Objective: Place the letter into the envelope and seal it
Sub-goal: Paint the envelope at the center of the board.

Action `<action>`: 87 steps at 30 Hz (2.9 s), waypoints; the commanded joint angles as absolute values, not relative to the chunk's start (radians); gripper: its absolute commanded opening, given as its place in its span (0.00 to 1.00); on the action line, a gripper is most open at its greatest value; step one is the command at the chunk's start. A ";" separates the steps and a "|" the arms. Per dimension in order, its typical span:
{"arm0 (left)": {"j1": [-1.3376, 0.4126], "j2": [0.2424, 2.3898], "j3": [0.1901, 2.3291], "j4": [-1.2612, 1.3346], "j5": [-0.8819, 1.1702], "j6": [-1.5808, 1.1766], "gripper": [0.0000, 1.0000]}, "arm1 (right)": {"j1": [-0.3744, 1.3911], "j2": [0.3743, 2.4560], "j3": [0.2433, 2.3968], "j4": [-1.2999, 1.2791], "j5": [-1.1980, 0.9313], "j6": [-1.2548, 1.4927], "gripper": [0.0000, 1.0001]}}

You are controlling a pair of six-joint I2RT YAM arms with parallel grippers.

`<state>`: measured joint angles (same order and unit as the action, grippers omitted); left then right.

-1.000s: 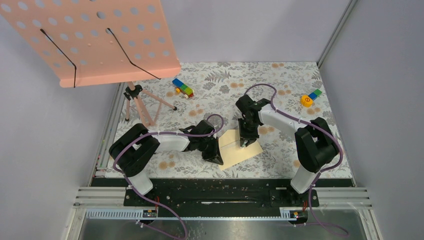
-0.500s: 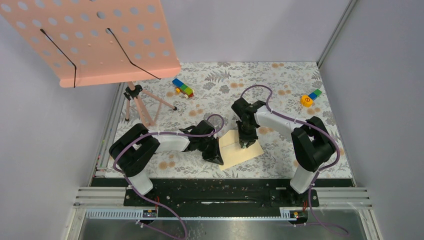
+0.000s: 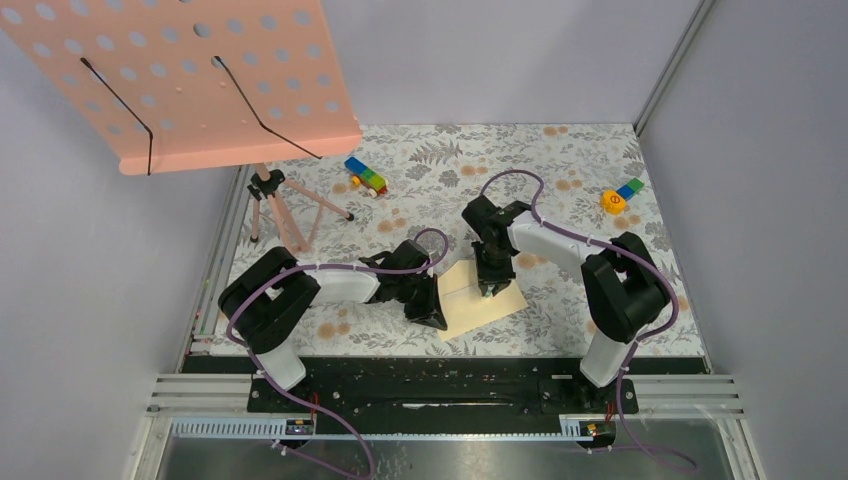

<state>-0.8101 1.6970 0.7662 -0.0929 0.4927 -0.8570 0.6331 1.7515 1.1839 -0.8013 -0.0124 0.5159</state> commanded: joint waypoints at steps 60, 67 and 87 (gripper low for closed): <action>-0.827 1.706 0.760 -0.048 0.470 -0.875 0.00 | 0.702 1.804 1.344 -0.875 0.096 0.485 0.00; -0.826 1.703 0.758 -0.047 0.467 -0.875 0.00 | 0.702 1.819 1.366 -0.872 0.086 0.484 0.00; -0.828 1.706 0.755 -0.044 0.467 -0.878 0.00 | 0.702 1.851 1.293 -0.825 0.067 0.489 0.00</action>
<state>-0.8238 1.7050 0.7628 -0.0578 0.4969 -0.8764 0.6960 1.8359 1.3155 -0.8364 0.0639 0.4904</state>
